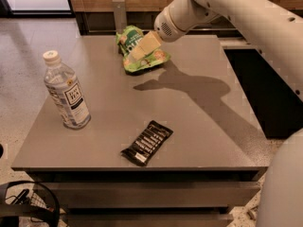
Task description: Move green rice chip bag near rxbar chocolate
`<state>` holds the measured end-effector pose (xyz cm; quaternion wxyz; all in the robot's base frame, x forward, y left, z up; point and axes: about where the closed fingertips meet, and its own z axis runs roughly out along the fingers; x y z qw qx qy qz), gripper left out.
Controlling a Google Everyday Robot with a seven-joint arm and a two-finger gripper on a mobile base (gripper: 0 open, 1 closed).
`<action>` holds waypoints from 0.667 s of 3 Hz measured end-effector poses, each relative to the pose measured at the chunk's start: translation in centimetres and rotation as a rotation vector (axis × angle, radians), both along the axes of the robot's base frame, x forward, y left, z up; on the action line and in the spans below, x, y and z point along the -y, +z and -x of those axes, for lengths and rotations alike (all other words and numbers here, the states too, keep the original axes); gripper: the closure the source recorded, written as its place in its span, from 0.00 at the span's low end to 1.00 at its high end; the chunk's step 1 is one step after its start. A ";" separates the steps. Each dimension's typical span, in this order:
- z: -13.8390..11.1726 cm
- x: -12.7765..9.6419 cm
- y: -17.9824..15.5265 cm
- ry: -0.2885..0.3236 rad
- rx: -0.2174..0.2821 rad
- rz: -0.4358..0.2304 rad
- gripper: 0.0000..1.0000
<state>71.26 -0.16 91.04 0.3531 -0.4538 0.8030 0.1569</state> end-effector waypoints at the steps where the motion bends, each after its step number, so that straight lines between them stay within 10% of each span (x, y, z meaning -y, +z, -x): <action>1: -3.9 -1.3 -1.8 -0.027 0.020 -0.032 0.00; 2: -6.5 -1.7 -2.9 -0.044 0.035 -0.039 0.00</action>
Offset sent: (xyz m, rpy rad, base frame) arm 0.0962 0.0164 -0.0368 0.0491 -0.0618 -0.0737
